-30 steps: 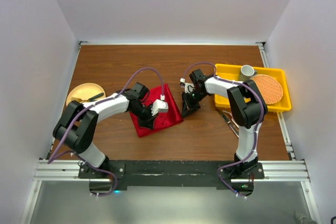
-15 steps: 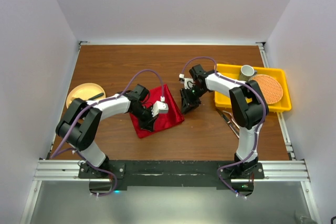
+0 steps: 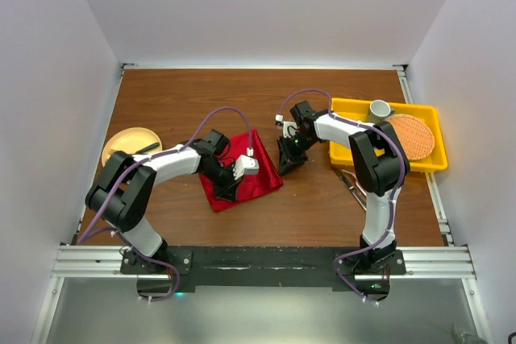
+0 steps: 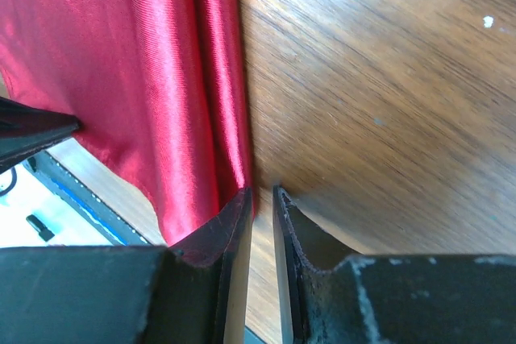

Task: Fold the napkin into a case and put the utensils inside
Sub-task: Fold the rectangle-folded napkin at the center of the board.

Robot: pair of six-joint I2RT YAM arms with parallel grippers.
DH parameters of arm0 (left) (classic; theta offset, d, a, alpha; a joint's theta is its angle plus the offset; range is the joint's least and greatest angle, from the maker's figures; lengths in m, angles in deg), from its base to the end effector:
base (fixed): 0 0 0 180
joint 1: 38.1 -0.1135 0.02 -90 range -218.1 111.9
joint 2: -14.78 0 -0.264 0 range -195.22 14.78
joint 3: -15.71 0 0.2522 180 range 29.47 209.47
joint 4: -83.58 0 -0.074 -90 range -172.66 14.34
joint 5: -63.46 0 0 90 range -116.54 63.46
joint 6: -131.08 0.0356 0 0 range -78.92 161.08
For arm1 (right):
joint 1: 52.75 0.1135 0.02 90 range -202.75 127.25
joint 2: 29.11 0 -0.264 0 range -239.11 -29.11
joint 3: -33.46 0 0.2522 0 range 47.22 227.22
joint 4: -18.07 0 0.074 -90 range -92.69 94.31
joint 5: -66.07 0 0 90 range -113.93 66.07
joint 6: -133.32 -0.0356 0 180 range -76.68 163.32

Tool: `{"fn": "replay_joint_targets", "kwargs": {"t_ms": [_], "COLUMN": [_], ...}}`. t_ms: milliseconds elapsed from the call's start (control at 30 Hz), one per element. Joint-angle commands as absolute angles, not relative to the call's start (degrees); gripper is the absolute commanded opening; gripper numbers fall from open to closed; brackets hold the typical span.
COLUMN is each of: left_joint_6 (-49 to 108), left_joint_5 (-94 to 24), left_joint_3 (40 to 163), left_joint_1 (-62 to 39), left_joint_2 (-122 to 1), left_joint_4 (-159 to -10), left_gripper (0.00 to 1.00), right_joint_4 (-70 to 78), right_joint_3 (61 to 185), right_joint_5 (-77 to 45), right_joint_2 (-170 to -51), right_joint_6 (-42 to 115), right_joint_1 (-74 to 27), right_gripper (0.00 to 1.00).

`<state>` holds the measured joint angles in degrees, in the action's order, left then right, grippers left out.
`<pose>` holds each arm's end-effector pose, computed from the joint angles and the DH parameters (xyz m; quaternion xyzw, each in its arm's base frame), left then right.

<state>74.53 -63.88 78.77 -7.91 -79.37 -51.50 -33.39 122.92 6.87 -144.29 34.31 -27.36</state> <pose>0.2310 -0.1594 0.1473 0.5289 0.7784 -0.3143 0.1244 0.3380 0.1806 0.1410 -0.1658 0.9441 0.2839 0.0248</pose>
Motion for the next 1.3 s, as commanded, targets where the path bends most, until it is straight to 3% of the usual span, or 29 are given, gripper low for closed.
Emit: {"fn": "replay_joint_targets", "kwargs": {"t_ms": [0, 300, 533, 767, 1067, 1267], "left_joint_6": [74.66, 73.69, 72.2, 73.25, 71.67, 72.63], "left_joint_5": [-60.64, -60.73, -61.96, -61.43, -62.14, -61.61], "left_joint_3": [79.83, 82.73, 85.28, 83.97, 81.94, 80.63], "left_joint_1": [-7.69, -8.31, -9.72, -9.8, -9.8, -9.8], "left_joint_2": [-78.65, -78.48, -78.91, -79.88, -82.69, -83.75], "left_joint_4": [-53.39, -53.39, -53.04, -53.48, -55.94, -56.2], "left_gripper": [0.0, 0.0, 0.0, 0.0, 0.0, 0.0], "right_joint_4": [-31.55, -31.2, -31.46, -31.9, -35.41, -39.89], "right_joint_3": [122.02, 120.96, 121.49, 122.19, 124.56, 128.94], "right_joint_5": [7.0, 6.3, 5.07, 4.98, 6.21, 6.56], "right_joint_2": [-144.51, -145.21, -145.83, -145.92, -144.25, -141.96], "right_joint_6": [33.57, 33.13, 33.21, 33.13, 32.86, 35.32], "right_joint_1": [-27.18, -26.74, -26.65, -26.65, -26.91, -30.25], "right_gripper": [0.21, 0.14, 0.01, 0.01, 0.16, 0.36]}}
